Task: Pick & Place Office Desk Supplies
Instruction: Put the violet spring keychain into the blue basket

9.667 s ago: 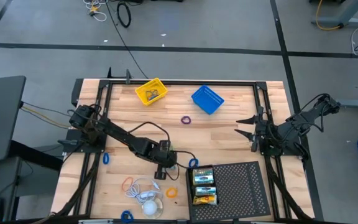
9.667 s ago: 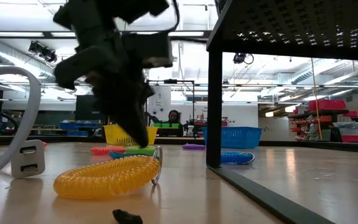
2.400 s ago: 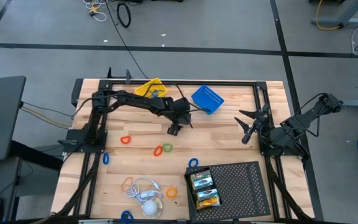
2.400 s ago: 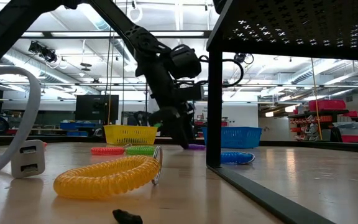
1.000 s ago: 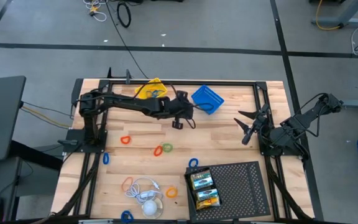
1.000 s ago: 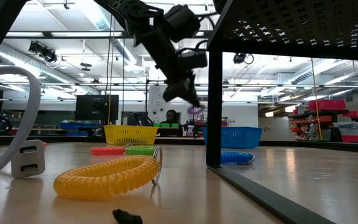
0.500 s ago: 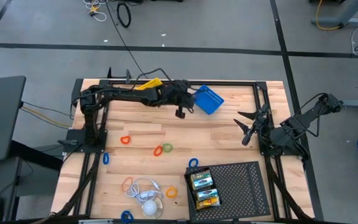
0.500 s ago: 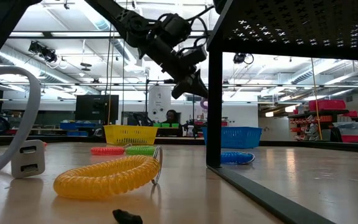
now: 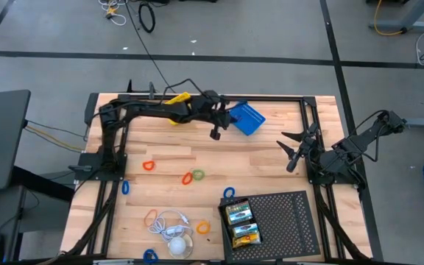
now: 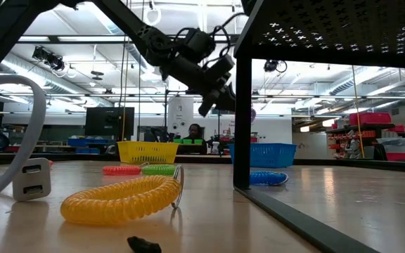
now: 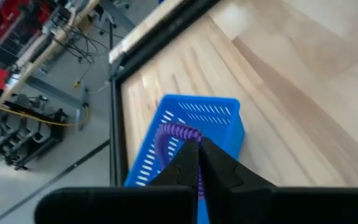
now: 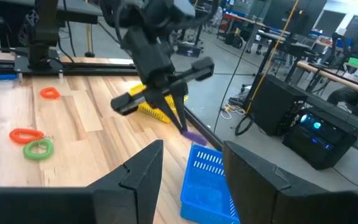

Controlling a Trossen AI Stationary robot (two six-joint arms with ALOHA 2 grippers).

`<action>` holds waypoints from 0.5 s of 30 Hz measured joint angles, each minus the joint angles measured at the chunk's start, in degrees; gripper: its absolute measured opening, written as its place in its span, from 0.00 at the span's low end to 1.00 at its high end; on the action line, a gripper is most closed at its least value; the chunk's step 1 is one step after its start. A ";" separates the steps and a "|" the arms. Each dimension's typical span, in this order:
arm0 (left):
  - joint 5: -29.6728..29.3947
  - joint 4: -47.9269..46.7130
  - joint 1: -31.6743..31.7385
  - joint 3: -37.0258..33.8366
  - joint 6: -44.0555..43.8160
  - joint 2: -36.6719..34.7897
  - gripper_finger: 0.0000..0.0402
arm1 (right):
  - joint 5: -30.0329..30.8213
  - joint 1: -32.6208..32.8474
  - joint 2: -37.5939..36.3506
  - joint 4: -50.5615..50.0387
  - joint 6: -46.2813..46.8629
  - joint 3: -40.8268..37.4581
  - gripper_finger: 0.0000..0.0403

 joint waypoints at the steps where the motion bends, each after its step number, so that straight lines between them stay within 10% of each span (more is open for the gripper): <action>1: 0.01 -0.01 0.01 0.00 0.09 0.50 0.02 | -0.02 -0.02 0.00 0.01 -0.01 0.00 0.44; 15: -0.20 6.18 0.72 0.00 -5.18 2.93 0.21 | -0.66 0.00 0.02 0.34 -0.03 0.00 0.44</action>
